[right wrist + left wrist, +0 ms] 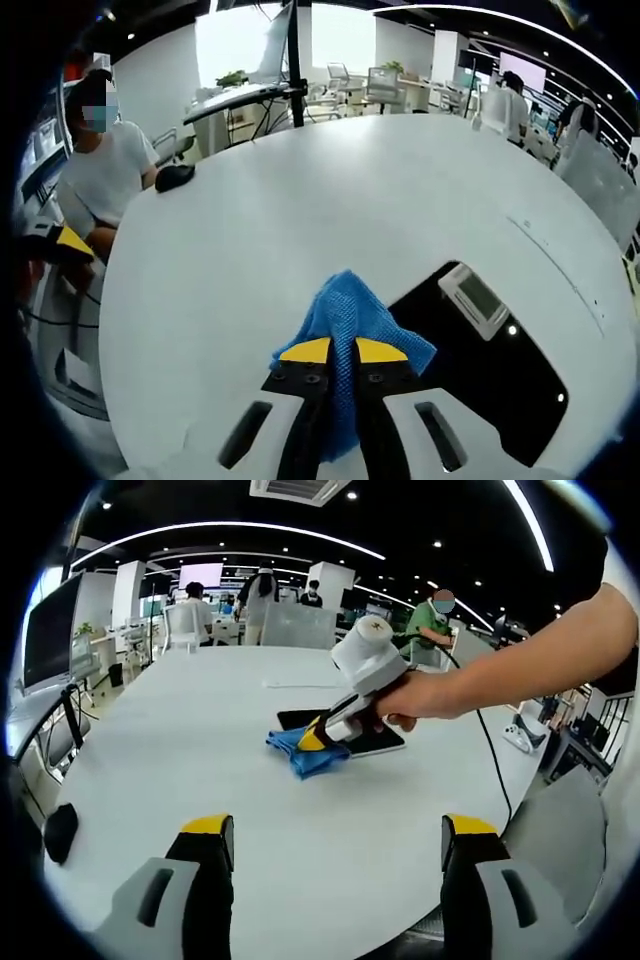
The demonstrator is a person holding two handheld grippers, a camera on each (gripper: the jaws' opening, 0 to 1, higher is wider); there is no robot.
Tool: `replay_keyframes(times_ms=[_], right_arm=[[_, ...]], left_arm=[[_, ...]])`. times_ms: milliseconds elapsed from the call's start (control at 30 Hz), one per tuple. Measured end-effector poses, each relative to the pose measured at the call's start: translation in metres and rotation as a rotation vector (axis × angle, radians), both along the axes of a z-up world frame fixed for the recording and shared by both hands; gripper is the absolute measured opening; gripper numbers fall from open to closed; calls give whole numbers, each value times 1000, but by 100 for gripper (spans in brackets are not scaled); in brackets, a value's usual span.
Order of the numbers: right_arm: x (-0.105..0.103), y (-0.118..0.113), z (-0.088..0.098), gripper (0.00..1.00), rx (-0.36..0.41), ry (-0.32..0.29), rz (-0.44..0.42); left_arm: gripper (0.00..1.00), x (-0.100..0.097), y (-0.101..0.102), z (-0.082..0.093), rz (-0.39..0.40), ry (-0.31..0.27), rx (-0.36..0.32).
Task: Wipe the mirror surface with the cleaning cloth until all visible marks leave the cleaned area.
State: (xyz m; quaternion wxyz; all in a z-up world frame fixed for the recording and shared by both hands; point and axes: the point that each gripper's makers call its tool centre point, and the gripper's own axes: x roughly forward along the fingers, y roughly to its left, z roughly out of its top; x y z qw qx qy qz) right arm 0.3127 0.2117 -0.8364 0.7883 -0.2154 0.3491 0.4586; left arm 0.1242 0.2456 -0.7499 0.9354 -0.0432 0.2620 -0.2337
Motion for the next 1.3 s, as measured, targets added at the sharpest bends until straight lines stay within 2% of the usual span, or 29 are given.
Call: replay_keyframes(times_ms=[300,900,1300], right_arm=[[-1,-17,13,3,2,-10,-7],[9,-53,33,3,34,-39,-55],[-12,-80,57,3,42,-59,-95]], left_arm=[[86,1,-4,2,-7,-5,-1],[86,4,-14,3,-33,-5,-1],[87,8,-19,6,-52,-10,0]])
